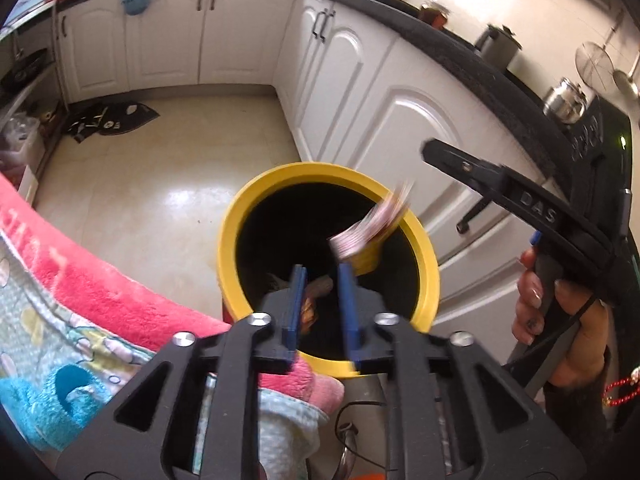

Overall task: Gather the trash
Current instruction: 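Open both tools to drop the packet and chocolate bar into the bin, then move both open tools back over the table items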

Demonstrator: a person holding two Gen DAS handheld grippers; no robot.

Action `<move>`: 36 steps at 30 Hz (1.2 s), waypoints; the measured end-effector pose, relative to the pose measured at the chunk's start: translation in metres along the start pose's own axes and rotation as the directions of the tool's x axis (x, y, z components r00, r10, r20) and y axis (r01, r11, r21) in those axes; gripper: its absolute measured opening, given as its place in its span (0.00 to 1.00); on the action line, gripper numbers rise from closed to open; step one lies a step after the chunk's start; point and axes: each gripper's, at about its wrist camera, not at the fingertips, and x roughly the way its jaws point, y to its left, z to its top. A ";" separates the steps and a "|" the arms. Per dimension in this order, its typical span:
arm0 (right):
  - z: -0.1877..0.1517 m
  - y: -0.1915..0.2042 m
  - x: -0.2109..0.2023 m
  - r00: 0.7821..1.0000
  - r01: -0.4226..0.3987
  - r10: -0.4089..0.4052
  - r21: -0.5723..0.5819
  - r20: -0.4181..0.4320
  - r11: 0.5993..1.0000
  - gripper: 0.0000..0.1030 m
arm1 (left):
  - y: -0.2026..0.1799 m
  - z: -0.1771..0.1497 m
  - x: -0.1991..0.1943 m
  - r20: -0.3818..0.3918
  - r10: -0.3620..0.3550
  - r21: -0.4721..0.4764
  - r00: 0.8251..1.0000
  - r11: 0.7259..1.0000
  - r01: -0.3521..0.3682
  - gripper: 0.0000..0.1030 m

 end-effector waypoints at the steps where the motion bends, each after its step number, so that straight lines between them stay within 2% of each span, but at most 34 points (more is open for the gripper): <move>1: 0.000 0.000 -0.004 1.000 -0.001 0.001 0.001 0.009 1.000 0.38 | 0.002 -0.001 -0.005 0.013 0.011 -0.003 1.000 1.000 -0.011 0.29; 6: -0.001 0.002 -0.021 0.999 0.005 -0.005 -0.010 0.035 1.000 0.46 | 0.010 -0.002 -0.034 0.081 0.067 -0.008 0.994 0.998 -0.067 0.44; 8: -0.003 0.004 -0.027 0.999 0.011 -0.010 -0.018 0.044 1.000 0.50 | 0.013 -0.005 -0.049 0.114 0.076 -0.015 0.991 0.997 -0.075 0.56; 10: -0.004 0.008 -0.033 0.999 0.012 -0.011 -0.023 0.048 1.000 0.51 | 0.017 -0.007 -0.062 0.140 0.071 -0.037 0.988 0.997 -0.067 0.73; 13: -0.007 0.015 -0.041 0.998 0.009 -0.008 -0.034 0.054 0.999 0.56 | 0.023 -0.012 -0.081 0.176 0.082 -0.067 0.981 0.995 -0.071 0.86; 16: -0.010 0.023 -0.051 0.998 -0.001 0.004 -0.049 0.065 0.999 0.61 | 0.027 -0.022 -0.101 0.209 0.121 -0.084 0.970 0.991 -0.106 0.90; 23: -0.016 0.054 -0.065 0.995 -0.057 0.064 -0.097 0.074 0.994 0.70 | 0.045 -0.050 -0.147 0.264 0.192 -0.140 0.945 0.977 -0.159 0.90; 25: -0.017 0.065 -0.068 0.994 -0.076 0.085 -0.116 0.073 0.990 0.71 | 0.052 -0.057 -0.159 0.275 0.197 -0.164 0.941 0.974 -0.156 0.90; 36: -0.031 0.124 -0.082 0.982 -0.174 0.186 -0.206 0.036 0.963 0.73 | 0.081 -0.096 -0.226 0.357 0.287 -0.264 0.889 0.944 -0.199 0.90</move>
